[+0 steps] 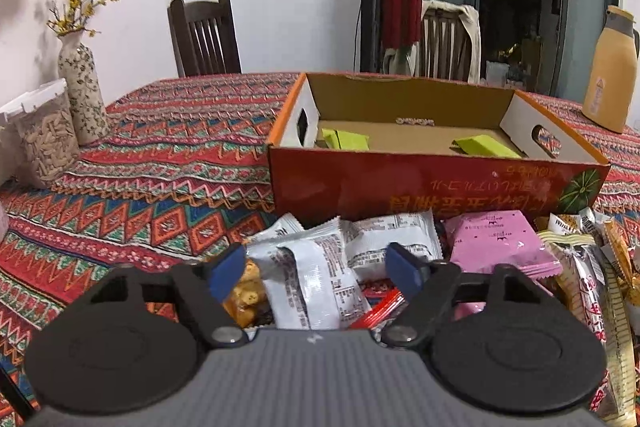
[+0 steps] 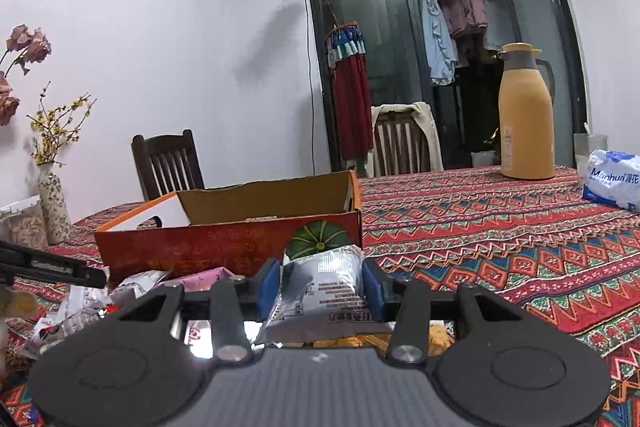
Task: Organize snacks
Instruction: 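Close the left gripper on a white packet while the right holds its packet, then carry both white packets over the box and open both grippers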
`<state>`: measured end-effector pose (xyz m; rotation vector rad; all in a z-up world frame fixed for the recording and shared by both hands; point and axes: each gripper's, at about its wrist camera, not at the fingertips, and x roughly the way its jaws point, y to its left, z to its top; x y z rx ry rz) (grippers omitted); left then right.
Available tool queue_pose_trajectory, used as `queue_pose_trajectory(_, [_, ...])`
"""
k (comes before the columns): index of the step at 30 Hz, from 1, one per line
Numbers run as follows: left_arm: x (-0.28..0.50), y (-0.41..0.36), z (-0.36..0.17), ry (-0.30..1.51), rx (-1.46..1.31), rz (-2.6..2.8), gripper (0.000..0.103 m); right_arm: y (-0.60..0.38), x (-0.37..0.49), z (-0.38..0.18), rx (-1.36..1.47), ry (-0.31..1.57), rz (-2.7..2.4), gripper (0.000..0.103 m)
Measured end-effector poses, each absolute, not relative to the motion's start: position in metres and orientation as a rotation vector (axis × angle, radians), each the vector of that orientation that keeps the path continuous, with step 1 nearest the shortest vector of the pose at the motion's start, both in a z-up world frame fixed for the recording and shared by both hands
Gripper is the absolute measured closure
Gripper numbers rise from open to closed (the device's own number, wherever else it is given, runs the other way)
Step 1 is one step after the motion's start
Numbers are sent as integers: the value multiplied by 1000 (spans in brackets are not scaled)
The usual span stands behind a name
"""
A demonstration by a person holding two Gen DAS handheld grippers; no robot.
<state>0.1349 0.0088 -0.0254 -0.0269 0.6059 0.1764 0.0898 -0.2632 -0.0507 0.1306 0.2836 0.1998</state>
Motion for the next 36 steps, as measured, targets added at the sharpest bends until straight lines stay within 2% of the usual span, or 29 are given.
queue_pose_trajectory(4, [141,10,-31,639,-40,198,48,-263,89,-52,133,286,215,59])
queue_pose_trajectory(12, [141,13,-36,647,-58,195,58,-264,86,-52,133,273,226,59])
queue_pose_trajectory(23, [126,18,-20,572,-83,164,63,-263,86,-52,123,271,220,59])
queue_pose_trajectory(36, [109,20,30,405,-83,104,66,-255,86,-44,94,284,212,59])
